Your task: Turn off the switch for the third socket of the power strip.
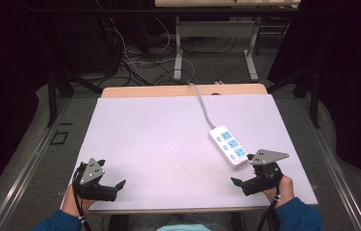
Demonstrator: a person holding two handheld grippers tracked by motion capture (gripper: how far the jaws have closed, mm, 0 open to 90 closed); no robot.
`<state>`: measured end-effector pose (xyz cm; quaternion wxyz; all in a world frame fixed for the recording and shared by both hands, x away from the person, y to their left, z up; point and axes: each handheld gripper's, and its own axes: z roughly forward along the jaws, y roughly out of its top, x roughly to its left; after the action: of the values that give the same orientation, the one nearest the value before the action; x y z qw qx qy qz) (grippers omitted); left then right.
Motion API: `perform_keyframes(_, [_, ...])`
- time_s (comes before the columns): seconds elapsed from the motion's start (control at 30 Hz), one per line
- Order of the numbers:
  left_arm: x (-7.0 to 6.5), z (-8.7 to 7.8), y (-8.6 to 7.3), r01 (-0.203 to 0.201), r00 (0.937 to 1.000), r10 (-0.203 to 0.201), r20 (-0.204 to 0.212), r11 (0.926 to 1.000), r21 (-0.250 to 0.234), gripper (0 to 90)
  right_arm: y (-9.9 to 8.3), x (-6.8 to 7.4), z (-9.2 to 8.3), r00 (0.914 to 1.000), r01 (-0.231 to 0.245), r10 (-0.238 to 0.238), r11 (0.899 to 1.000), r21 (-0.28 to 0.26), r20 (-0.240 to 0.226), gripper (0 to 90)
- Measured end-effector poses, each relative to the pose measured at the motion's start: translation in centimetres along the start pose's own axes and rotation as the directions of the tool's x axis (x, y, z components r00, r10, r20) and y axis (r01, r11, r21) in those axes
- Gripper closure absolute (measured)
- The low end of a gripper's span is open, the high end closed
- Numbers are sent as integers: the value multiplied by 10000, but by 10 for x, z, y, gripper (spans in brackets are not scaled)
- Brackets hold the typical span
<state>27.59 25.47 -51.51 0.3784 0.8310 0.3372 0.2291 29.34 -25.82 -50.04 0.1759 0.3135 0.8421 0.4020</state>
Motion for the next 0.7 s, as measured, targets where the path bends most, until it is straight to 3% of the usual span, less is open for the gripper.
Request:
perform_keyframes(0.5, [0,1,0,-7,10000,7,18,10000,-14,3,9,-13,4,9998,-151,150,9999,81,120,4])
perform_keyframes(0.7, [0,1,0,-100,9999,100,-47,9999,-16,3,11,-17,5,9989,-422,419,9990,135,203,0])
